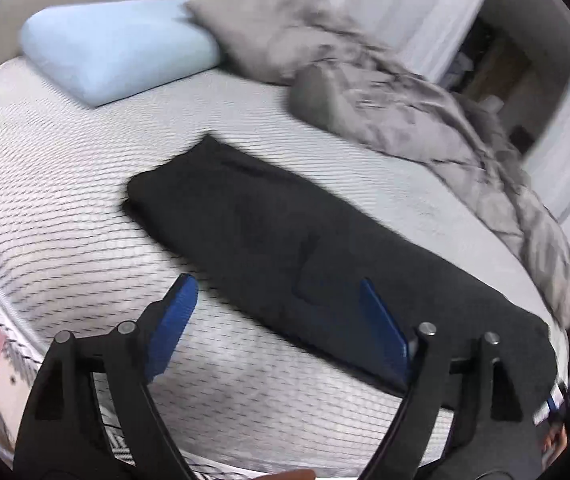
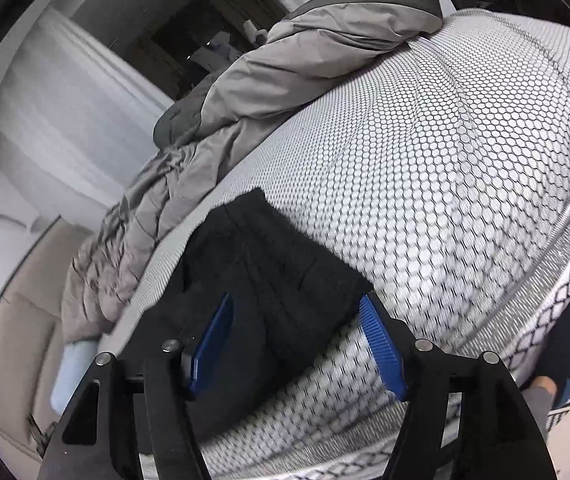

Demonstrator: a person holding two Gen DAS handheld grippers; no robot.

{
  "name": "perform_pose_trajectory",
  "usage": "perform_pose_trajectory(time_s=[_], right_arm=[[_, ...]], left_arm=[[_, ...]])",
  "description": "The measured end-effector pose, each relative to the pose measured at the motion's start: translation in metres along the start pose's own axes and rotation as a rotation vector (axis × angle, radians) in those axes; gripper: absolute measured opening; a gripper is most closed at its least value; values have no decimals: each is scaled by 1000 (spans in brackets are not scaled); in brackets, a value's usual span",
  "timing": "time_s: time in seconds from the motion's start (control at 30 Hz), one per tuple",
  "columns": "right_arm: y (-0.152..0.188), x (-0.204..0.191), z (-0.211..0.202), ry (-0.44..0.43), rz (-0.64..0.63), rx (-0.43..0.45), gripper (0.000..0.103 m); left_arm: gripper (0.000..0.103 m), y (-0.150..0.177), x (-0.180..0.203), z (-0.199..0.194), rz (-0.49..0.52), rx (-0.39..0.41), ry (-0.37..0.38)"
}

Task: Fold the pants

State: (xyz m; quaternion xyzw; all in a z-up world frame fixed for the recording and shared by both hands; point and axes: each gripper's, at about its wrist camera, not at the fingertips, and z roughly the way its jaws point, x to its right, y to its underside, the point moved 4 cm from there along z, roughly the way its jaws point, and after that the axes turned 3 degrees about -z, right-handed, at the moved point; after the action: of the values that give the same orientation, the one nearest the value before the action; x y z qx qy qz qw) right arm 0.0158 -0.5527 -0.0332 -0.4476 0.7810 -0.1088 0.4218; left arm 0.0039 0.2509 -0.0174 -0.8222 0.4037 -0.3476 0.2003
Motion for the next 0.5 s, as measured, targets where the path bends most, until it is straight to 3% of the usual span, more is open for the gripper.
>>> perform_pose_trajectory(time_s=[0.07,0.1,0.17,0.23,0.33,0.43,0.5], right_arm=[[-5,4,18,29,12,-26,66],[-5,7,28,47,26,-45,59],[-9,6,36,61,26,-43,26],[-10,-3,26,63,-34,11,19],[-8,-8,5,58,-84,23,16],[9,3,14,235,-213,-117,27],[10,1,15,263,-261,-155,31]], left_arm=[[85,10,28,3,44,-32,73],[86,13,40,5,61,-41,93],[88,24,64,13,97,-57,124],[89,39,89,23,125,-81,154],[89,67,124,42,183,-126,183],[89,96,147,64,210,-204,171],[89,108,154,75,229,-206,149]])
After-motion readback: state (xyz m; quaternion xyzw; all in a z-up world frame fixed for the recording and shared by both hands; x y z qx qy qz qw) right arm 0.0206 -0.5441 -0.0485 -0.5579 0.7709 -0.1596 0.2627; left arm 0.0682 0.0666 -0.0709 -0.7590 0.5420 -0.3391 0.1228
